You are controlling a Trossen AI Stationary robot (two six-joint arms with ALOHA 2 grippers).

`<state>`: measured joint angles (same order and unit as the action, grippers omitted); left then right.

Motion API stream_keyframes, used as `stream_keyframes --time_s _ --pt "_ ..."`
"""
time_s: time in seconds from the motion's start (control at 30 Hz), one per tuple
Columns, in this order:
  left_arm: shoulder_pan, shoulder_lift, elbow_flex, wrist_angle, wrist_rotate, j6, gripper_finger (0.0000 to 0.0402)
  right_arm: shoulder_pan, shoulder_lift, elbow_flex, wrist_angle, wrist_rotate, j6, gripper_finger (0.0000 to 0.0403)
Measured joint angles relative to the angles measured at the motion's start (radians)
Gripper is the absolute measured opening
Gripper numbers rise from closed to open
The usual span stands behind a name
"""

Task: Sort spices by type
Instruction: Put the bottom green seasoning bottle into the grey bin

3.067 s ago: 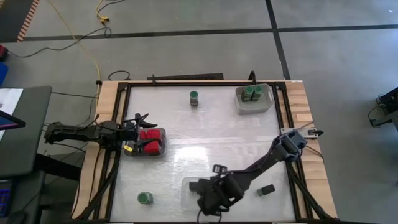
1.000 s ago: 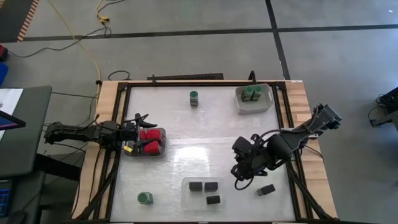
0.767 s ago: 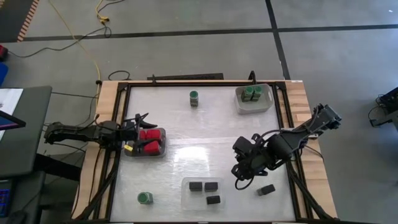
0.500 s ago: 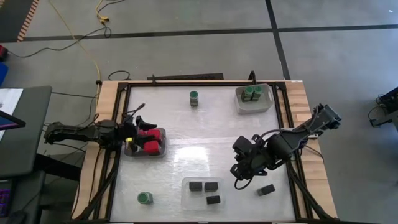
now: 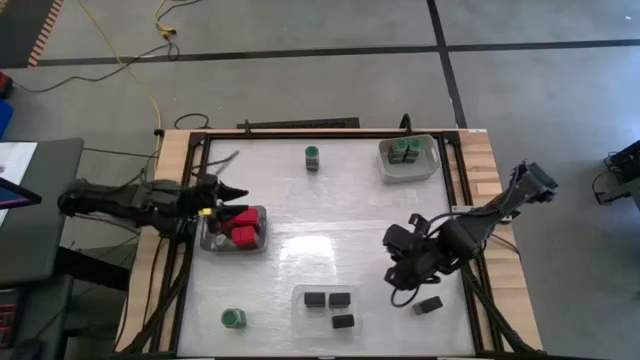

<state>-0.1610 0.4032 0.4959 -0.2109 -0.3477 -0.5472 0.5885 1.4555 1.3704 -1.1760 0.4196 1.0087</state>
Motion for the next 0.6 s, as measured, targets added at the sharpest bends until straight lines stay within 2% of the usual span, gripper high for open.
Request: stream_keyframes --time_s 0.13,0.3,0.43,0.6 --pt "-0.065 0.244 0.186 -0.120 -0.028 -0.011 0.0281 0.036 -0.155 -0.197 0.164 0.000 0.002 0.0021" --pt "-0.150 0.553 0.468 -0.446 -0.038 -0.166 0.0280 0.063 -0.351 -0.386 0.241 0.000 0.020 0.0028" --pt "-0.254 0.752 0.679 -0.683 0.021 -0.279 0.0280 0.066 -0.461 -0.468 0.243 0.000 0.030 0.0033" --pt "-0.409 0.924 0.876 -0.837 0.051 -0.390 0.0280 0.064 -0.536 -0.520 0.244 0.000 0.000 0.0027"
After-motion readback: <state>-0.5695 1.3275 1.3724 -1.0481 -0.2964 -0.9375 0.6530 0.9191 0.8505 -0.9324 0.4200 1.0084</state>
